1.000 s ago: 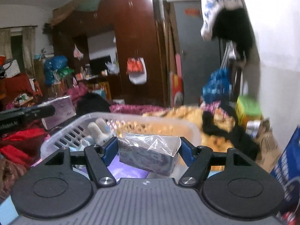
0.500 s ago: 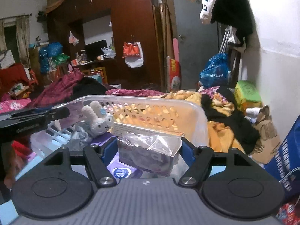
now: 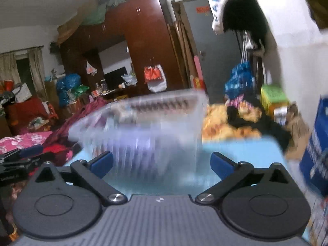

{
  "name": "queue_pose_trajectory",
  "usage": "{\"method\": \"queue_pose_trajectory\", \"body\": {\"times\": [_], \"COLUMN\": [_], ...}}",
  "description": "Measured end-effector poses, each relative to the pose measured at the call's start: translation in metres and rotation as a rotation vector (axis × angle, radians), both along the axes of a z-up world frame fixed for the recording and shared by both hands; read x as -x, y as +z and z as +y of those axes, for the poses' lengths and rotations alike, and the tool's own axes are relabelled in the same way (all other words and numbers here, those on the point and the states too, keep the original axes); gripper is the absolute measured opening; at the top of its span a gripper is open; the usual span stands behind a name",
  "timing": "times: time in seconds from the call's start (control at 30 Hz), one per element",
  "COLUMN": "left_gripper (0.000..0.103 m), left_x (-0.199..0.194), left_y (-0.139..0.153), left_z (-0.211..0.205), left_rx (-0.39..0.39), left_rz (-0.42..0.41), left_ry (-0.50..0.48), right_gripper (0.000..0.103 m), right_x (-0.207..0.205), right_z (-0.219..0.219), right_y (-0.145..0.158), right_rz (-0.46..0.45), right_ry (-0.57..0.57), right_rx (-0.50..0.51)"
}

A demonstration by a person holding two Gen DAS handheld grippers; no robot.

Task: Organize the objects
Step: 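Pinch the clear plastic bag on the table with the left gripper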

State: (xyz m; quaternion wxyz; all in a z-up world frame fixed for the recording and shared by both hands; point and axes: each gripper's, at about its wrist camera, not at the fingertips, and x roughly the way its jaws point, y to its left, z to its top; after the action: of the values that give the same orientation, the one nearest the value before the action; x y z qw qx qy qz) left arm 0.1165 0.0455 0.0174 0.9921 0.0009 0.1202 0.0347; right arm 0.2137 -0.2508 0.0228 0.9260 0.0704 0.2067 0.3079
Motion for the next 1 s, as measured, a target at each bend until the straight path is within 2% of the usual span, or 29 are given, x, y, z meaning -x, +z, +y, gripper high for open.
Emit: {"method": "queue_pose_trajectory", "body": {"times": [0.07,0.17,0.23,0.33,0.43,0.57,0.93,1.0], "left_gripper": [0.083,0.083,0.083,0.083,0.083,0.083,0.082,0.077], "left_x": [0.006,-0.007,-0.020,-0.028,-0.036,-0.040,-0.054,-0.052], "left_y": [-0.012,-0.022,-0.026,-0.035,-0.043,-0.049,-0.054,-0.054], "left_z": [0.007,0.014,0.020,0.035,0.039,0.036,0.031,0.029], "left_rx": [0.031,0.022,0.033,0.093,0.106,0.106,0.104,0.096], "left_rz": [0.027,0.105,0.144,0.208,0.255,0.287,0.352,0.347], "left_ry": [-0.004,0.001,0.004,-0.037,-0.050,-0.065,-0.123,-0.133], "right_gripper": [0.102,0.091,0.089,0.086,0.079,0.068,0.067,0.064], "right_x": [0.009,0.017,0.017,0.013,0.012,0.018,0.024,0.027], "right_z": [-0.005,-0.002,0.005,0.012,0.013,0.015,0.023,0.025], "right_y": [-0.021,-0.042,-0.047,-0.048,-0.052,-0.061,-0.063,-0.064], "right_rz": [0.054,0.091,0.101,0.096,0.108,0.115,0.080,0.067], "right_ry": [0.042,0.079,0.097,0.104,0.124,0.134,0.139,0.133], "right_rx": [0.018,0.043,0.063,0.086,0.088,0.111,0.179,0.196]}}
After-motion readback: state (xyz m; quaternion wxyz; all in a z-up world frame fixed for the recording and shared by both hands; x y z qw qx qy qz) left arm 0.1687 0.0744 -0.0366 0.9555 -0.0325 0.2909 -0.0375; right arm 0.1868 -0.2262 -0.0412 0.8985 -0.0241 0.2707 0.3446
